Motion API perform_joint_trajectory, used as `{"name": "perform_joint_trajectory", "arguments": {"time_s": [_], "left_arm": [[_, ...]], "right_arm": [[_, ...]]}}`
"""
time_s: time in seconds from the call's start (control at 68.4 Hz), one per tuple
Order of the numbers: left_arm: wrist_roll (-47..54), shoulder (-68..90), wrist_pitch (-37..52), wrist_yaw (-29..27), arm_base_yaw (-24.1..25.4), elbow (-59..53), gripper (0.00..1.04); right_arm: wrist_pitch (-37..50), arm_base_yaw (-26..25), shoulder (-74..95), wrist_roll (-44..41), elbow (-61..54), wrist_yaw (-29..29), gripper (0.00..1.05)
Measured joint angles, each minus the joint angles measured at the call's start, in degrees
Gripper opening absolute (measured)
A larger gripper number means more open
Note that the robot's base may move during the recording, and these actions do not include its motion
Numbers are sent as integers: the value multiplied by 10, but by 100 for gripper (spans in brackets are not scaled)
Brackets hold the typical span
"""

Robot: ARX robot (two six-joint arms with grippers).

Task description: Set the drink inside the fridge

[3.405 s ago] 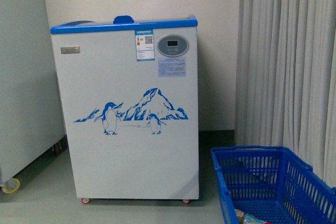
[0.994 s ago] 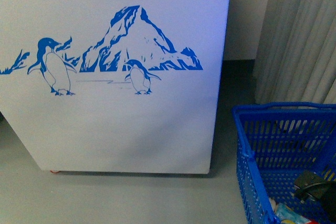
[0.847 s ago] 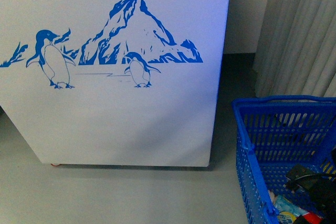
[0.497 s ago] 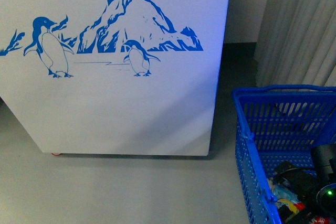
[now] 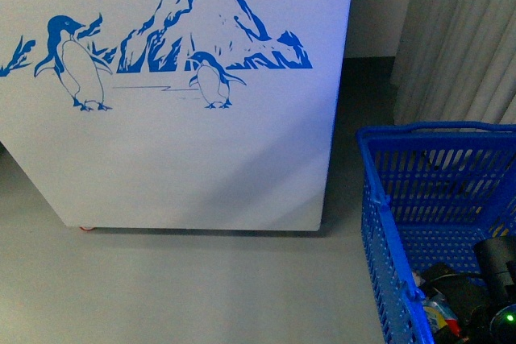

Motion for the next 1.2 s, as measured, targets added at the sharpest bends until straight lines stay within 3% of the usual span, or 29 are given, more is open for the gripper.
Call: {"name": "perform_joint_trajectory", "arguments": {"time_s": [0.351,0.468,0.555,0.672,0.833,1.052,1.198], "left_arm": [[0,0,0,0,0,0,97],[0,0,0,0,0,0,97],[0,0,0,0,0,0,97],[0,0,0,0,0,0,97],[0,0,0,0,0,0,97],[0,0,0,0,0,0,97],[0,0,0,0,0,0,97]], "right_arm": [[18,-8,-283,128,-171,20,43],[-32,-17,-437,193,-236,0,43],[-125,-19,-639,285,-289,-38,42],[-219,-10,-822,352,-289,-78,42],[-318,9,-1042,408,-258,-88,42],[-390,55,-1231,418,-246,-27,42],[-405,120,-1320,385,-254,68,42]]}}
